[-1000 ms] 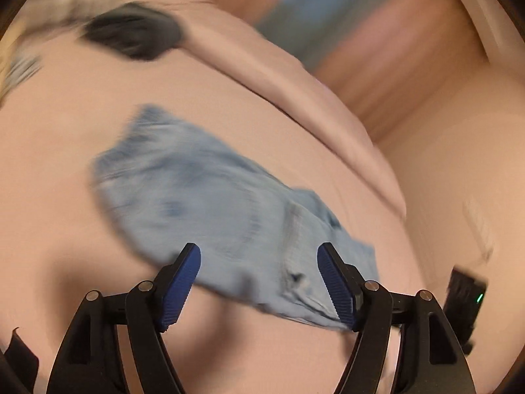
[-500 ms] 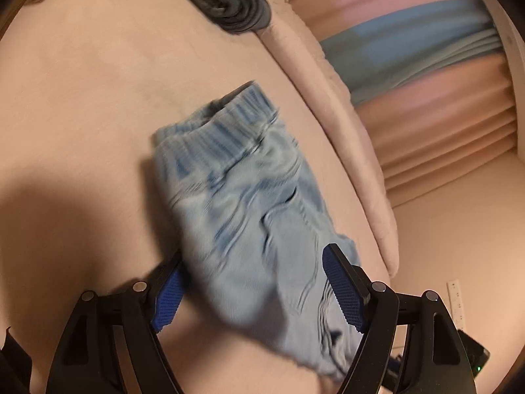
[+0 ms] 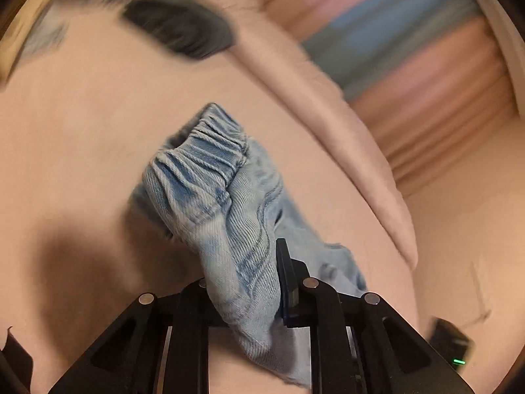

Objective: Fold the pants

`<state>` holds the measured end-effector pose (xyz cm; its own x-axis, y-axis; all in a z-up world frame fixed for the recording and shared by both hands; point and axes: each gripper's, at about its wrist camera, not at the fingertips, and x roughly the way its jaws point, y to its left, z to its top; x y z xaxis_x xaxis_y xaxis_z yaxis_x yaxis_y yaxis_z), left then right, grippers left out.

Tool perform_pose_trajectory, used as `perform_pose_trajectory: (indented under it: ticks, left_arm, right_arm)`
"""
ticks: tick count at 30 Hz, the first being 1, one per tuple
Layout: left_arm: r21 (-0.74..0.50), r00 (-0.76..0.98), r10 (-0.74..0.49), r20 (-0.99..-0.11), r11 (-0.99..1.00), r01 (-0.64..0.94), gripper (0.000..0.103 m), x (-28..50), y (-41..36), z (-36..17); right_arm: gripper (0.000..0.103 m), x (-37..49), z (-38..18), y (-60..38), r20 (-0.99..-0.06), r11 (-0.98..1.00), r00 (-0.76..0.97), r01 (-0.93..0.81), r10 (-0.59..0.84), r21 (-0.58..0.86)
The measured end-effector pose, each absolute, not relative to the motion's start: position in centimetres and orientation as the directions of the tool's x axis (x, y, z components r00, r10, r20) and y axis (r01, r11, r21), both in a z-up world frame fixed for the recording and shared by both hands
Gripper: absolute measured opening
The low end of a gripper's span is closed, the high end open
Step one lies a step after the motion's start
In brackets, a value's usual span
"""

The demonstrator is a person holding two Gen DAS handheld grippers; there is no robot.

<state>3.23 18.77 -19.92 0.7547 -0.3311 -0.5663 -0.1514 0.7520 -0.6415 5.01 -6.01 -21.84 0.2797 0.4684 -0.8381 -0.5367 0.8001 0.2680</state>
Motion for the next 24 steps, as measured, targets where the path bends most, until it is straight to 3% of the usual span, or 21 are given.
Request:
perform_pose_trajectory:
  ticks: [2, 7, 11, 14, 16, 19, 20, 22, 24]
  left_arm:
    - [-0.554, 0.763, -0.303, -0.57, 0.828, -0.084, 0.016, 3.3, 16.3, -18.0]
    - [-0.334, 0.775, -0.322, -0.544, 0.93, 0.153, 0.016, 2.8, 7.8, -13.1]
    - [-0.178, 0.741, -0.371, -0.56, 0.927, 0.329, 0.016, 2.1, 0.0, -12.4]
    - [-0.096, 0.686, -0.389, -0.614, 0.9, 0.425, 0.016, 1.9, -5.0, -14.9]
    - [-0.012, 0.652, -0.362, -0.666, 0.88, 0.475, 0.016, 1.6, -7.8, -17.4]
    - [0.117, 0.624, -0.283, -0.728, 0.846, 0.521, 0.018, 1.0, -10.5, -20.8]
    - [0.18, 0.631, -0.249, -0.735, 0.825, 0.535, 0.018, 0.6, -11.4, -21.8]
    - [0.283, 0.676, -0.211, -0.706, 0.791, 0.543, 0.02, -0.3, -12.0, -22.4]
    - [0.295, 0.665, -0.208, -0.718, 0.774, 0.561, 0.022, -0.6, -11.8, -22.6]
  right_arm:
    - [0.017, 5.6, -23.6, -5.3, -0.852, 0.797, 0.237, -0.531, 0.467, 0.289]
    - [0.016, 6.3, -23.4, -8.6, -0.774, 0.76, 0.206, -0.449, 0.599, 0.469]
    - [0.039, 5.6, -21.8, -14.8, -0.664, 0.73, 0.304, -0.311, 0.683, 0.608]
    - [0.047, 4.9, -20.9, -21.7, -0.557, 0.659, 0.405, -0.175, 0.725, 0.732]
    - [0.054, 4.2, -21.6, -27.0, -0.419, 0.501, 0.469, -0.06, 0.778, 0.863]
    - [0.073, 3.4, -23.1, -30.9, -0.29, 0.321, 0.535, 0.037, 0.793, 0.946]
    - [0.083, 3.5, -24.0, -31.5, -0.3, 0.299, 0.529, 0.091, 0.794, 0.95]
    - [0.083, 3.9, -25.3, -31.3, -0.344, 0.3, 0.486, 0.168, 0.803, 0.939]
    - [0.084, 4.5, -25.9, -30.7, -0.322, 0.262, 0.465, 0.19, 0.825, 0.946]
